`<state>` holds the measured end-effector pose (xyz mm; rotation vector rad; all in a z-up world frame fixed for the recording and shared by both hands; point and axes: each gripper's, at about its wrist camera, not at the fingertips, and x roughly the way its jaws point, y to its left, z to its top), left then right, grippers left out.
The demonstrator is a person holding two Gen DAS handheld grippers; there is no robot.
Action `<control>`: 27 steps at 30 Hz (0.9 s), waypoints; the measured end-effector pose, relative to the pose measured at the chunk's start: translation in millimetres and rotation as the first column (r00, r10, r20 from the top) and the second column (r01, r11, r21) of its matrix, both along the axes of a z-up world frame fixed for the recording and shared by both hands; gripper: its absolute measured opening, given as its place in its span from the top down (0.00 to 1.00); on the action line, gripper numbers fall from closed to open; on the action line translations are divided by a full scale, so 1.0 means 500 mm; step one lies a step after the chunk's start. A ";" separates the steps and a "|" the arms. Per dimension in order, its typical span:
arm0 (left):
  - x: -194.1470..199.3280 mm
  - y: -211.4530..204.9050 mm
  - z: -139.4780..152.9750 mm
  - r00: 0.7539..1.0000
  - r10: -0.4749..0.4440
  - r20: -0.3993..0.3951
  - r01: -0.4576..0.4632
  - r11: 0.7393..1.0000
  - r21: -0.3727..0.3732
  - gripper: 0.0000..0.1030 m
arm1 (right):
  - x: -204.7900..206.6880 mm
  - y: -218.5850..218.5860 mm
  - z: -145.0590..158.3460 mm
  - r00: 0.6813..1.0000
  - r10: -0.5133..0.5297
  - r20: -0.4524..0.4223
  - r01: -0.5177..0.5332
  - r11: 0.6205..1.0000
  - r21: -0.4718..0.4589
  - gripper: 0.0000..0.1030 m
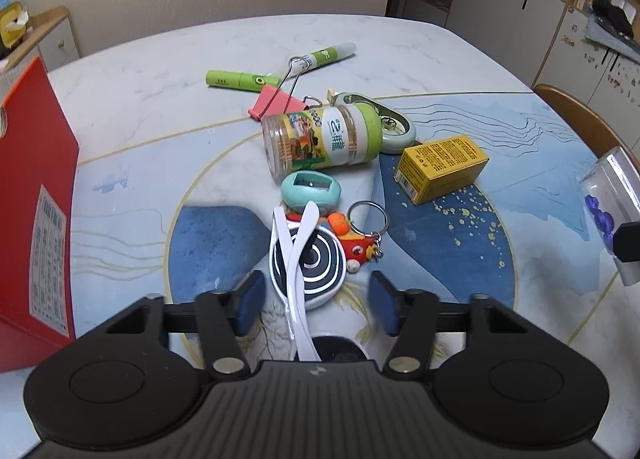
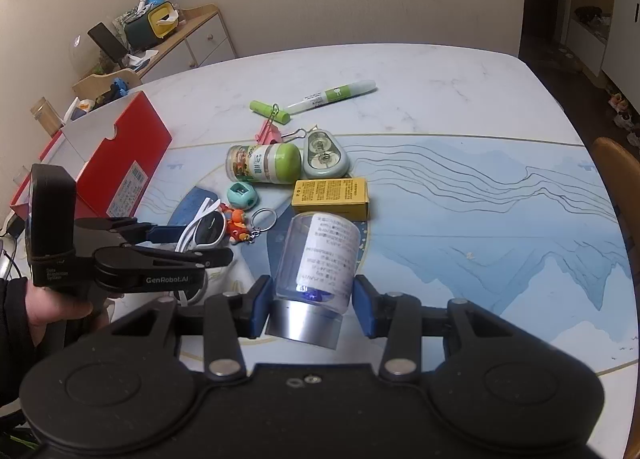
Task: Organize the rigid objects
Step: 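Lift the sunglasses with the left tool while the right tool lifts the clear jar, then hold the sunglasses in the left tool while the right tool holds the jar above the table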
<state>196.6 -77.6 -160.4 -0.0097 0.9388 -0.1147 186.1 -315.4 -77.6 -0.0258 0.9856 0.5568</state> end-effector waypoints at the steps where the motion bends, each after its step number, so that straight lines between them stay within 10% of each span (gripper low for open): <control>1: 0.001 0.000 0.000 1.000 0.003 0.001 -0.003 1.000 0.000 0.54 | 0.001 -0.002 -0.001 1.000 0.001 -0.001 -0.001 1.000 -0.001 0.59; 27: -0.097 0.096 0.119 0.993 0.066 0.101 -0.050 0.987 -0.151 0.63 | -0.016 0.048 0.022 0.999 0.032 0.023 -0.032 0.999 0.006 0.59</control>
